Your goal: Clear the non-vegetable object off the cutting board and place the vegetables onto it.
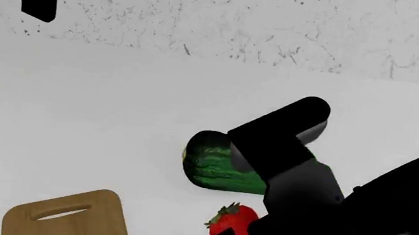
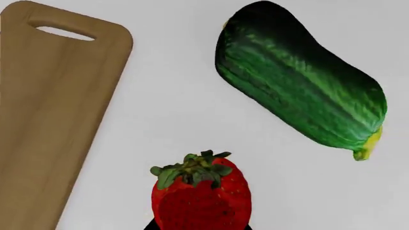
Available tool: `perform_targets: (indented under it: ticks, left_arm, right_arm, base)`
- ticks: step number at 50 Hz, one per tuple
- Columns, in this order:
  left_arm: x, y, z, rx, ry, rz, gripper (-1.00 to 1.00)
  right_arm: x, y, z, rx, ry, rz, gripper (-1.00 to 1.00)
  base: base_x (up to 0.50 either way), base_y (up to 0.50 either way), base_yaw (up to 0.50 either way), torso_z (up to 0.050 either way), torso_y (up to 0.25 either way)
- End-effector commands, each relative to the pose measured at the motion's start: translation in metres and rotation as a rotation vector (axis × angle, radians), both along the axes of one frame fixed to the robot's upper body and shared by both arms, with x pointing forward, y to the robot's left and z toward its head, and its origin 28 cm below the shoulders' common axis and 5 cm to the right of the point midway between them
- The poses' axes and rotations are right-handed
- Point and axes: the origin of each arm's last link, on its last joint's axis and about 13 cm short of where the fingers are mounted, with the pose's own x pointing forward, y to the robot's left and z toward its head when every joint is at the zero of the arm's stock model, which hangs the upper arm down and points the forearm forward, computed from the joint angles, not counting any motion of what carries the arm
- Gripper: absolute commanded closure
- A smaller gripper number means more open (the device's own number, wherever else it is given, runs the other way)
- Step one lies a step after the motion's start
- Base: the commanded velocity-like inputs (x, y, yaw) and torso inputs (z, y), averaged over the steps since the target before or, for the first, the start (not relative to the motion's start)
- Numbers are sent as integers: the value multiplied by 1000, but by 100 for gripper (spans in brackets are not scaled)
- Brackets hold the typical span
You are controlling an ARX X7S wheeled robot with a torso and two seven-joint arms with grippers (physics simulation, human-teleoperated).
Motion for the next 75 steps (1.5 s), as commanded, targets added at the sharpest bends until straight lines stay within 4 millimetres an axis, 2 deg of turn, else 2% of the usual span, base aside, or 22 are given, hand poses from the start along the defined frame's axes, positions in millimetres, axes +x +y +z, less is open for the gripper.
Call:
perform_targets:
  ticks: [1, 18, 27, 38, 43, 44, 52, 62, 67, 70, 75]
  left_arm:
    - [2, -4, -2, -34, 4, -50, -100]
    - [1, -4, -1, -23, 4, -46, -100]
    - [2, -5, 3, -19, -1, -51, -100]
    - [1, -5, 3, -15, 0, -53, -100]
    - [0, -8, 2, -10, 3, -58, -100]
    - [0, -8, 1, -9, 3, -58, -100]
    - [-2, -8, 1, -6, 4, -57, -100]
    - [-4, -8, 4, -8, -2, -57, -100]
    - [-5, -8, 4, -11, -3, -60, -100]
    - [-5, -8, 4, -12, -2, -64, -100]
    - [-5, -8, 6, -12, -4, -67, -100]
  right_arm:
    - [1, -34, -5, -18, -34, -154, 100]
    - [18, -74, -2, -67, -54, -352, 100]
    - [22, -86, -5, -104, -45, -403, 100]
    - [23, -99, -19, -60, -45, -478, 100]
    - [24, -104, -33, -67, -17, -497, 100]
    - [25, -105, -35, -69, -15, -505, -100]
    - [27, -109, -44, -62, 3, -531, -100]
    - [22, -113, -38, -66, -19, -565, -100]
    - [16, -113, -22, -80, -42, -562, -100]
    - [11, -109, -2, -85, -92, -543, -100]
    - [2, -104, 11, -61, -140, -524, -100]
  base:
    - [0, 0, 0, 0, 0]
    - [0, 0, 0, 0, 0]
    - [0, 0, 0, 0, 0]
    - [0, 0, 0, 0, 0]
    - [0, 0, 0, 0, 0]
    - [0, 0, 0, 0, 0]
    - [0, 0, 0, 0, 0]
    - [0, 0, 0, 0, 0]
    - [0, 0, 0, 0, 0]
    - [0, 0, 0, 0, 0]
    - [0, 0, 0, 0, 0]
